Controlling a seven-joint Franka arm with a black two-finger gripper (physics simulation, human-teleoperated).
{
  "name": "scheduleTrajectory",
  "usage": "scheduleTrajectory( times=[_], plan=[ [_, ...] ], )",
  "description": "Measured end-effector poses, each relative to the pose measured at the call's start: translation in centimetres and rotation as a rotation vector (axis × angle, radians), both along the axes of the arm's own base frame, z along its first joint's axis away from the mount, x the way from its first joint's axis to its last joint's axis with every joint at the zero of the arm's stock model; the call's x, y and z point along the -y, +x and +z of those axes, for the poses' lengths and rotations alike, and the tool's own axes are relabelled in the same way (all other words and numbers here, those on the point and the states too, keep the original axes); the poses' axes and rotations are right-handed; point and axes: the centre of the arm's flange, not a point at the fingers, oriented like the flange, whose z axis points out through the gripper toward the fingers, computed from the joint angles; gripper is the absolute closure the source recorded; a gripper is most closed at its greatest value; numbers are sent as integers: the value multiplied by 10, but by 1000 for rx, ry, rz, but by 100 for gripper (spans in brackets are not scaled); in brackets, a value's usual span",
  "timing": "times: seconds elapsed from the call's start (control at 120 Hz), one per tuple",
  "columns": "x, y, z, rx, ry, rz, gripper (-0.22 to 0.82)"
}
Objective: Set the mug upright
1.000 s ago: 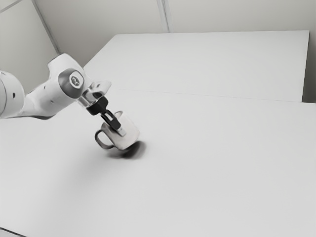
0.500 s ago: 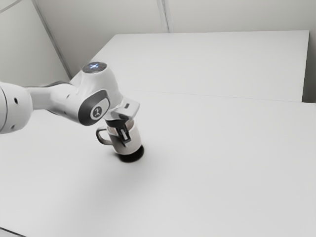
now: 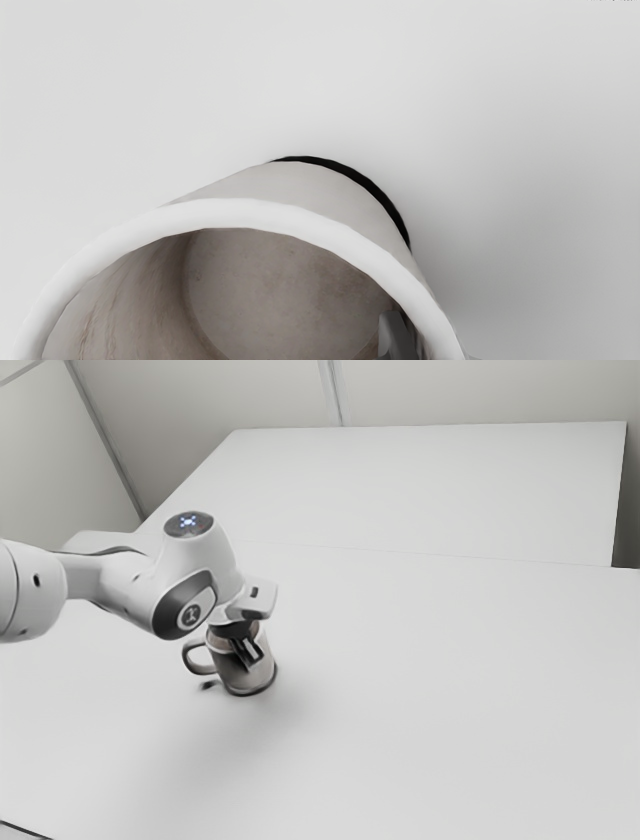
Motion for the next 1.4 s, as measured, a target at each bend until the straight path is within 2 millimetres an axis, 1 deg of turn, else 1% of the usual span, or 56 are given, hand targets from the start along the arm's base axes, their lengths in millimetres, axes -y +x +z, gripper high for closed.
scheduleTrajectory(
  times=[0.175,0.333,0.475,0.725,0.933,1.042,1.167,1.3,1.4],
  plan=[
    [2,1,-3,15,-9,43,78],
    [11,1,-3,25,-15,59,77],
    [16,0,-3,26,-25,71,67],
    [11,1,-3,28,-31,98,47],
    [15,1,4,37,-32,98,21],
    [17,1,13,52,-35,99,13],
    [15,7,33,83,-46,115,7],
    [13,28,72,111,-70,150,4],
    [13,54,100,98,-103,190,2]
  ],
)
